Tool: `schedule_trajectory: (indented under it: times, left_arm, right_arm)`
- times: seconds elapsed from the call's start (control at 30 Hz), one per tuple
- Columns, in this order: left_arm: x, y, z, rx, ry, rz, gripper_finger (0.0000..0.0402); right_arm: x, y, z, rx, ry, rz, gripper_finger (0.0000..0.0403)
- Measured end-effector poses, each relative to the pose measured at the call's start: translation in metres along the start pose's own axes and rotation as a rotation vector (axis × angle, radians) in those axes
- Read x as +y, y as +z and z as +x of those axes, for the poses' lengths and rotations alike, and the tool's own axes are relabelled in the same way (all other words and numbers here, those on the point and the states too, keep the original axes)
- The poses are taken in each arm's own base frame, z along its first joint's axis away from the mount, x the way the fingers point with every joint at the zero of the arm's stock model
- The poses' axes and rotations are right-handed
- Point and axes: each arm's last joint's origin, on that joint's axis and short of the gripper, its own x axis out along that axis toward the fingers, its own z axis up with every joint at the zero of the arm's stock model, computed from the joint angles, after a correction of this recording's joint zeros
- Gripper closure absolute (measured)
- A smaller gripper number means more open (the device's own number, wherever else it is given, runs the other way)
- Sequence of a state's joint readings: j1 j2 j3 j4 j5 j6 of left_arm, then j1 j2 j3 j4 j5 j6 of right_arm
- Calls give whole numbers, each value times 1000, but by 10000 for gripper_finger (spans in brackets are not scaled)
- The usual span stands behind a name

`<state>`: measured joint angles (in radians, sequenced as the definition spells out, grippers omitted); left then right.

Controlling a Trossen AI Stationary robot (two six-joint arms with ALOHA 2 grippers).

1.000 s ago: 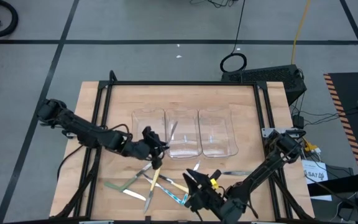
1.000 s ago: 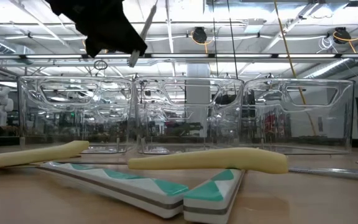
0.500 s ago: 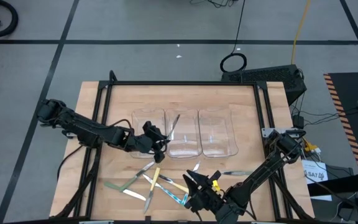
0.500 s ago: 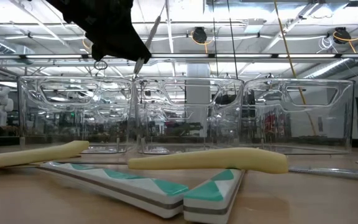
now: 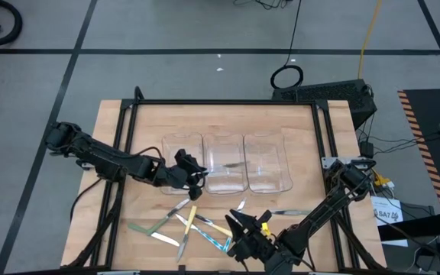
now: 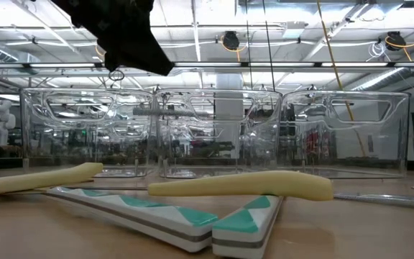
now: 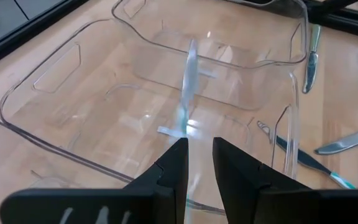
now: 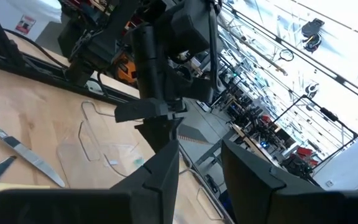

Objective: Sort silverware by color (type)
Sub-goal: Put the right blue knife into the middle transparent bin

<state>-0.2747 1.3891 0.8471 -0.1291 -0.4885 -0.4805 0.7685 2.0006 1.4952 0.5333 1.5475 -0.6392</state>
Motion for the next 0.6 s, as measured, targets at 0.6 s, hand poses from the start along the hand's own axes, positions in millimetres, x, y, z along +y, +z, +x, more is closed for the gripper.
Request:
schedule_trajectory:
  times: [0.6]
  left_arm:
    - [2, 0, 1, 7, 10, 73, 346]
  right_arm:
    - [0, 0, -1, -1, 1, -8, 287]
